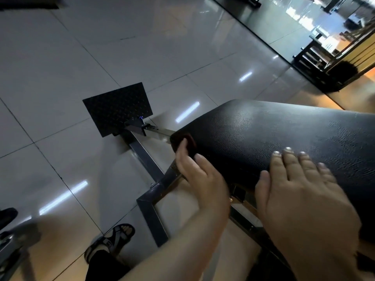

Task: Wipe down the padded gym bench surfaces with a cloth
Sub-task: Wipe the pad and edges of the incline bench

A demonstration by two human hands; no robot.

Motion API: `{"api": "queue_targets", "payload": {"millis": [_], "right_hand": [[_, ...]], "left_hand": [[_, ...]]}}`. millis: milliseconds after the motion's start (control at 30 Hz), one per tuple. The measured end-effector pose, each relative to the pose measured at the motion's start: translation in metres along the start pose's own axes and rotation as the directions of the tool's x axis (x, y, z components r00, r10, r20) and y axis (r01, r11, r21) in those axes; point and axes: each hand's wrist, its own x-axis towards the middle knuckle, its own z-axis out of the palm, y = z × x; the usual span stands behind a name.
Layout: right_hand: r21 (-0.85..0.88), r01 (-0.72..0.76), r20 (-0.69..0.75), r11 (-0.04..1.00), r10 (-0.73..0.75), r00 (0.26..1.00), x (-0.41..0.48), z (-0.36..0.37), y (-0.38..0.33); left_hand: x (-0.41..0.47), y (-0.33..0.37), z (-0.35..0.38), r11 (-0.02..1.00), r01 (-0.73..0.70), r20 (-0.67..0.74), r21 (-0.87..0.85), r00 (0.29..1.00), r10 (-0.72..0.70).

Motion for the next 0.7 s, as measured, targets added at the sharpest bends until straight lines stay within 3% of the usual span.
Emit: {"api": "queue_targets", "payload": {"millis": [133,233,300,367,500,567,633,700], "right_hand": [[0.006,0.024,-0.004,1.0,-0.024,1.0,0.004,0.011,-0.011],[0.008,0.035,-0.032,0.999,-0.035,0.999,0.003,0.01,-0.01],[0.007,0.032,-0.033,0.999,-0.031,0.999,0.004,0.01,-0.012],[0.001,0.022,-0.023,1.0,-0.022,1.0,0.005,0.01,-0.014],[-0.002,0.039,0.012,0.999,-0.039,0.999,0.005,0.007,-0.013],[0.02,0.079,0.027,0.997,-0.08,0.996,0.004,0.003,-0.009],[0.079,0.102,0.013,0.992,-0.103,0.995,0.002,-0.007,-0.004],[0.167,0.093,-0.002,0.982,-0.094,0.996,-0.003,-0.02,0.003]], "left_hand": [[-0.015,-0.004,-0.002,0.995,-0.084,0.048,0.05,0.995,0.082],[0.053,-0.018,-0.002,0.99,0.138,-0.105,0.019,0.985,-0.135],[0.088,-0.025,-0.006,0.97,0.239,-0.117,-0.044,0.963,-0.243],[0.093,-0.025,-0.011,0.966,0.25,-0.097,-0.059,0.962,-0.255],[0.029,-0.019,-0.003,0.989,0.138,-0.041,-0.042,0.989,-0.14],[-0.024,-0.006,-0.004,0.997,-0.061,0.086,0.049,0.995,0.056],[-0.055,-0.004,-0.014,0.951,-0.281,0.282,0.132,0.93,0.236],[-0.035,-0.005,-0.022,0.95,-0.279,0.316,0.139,0.922,0.224]]}}
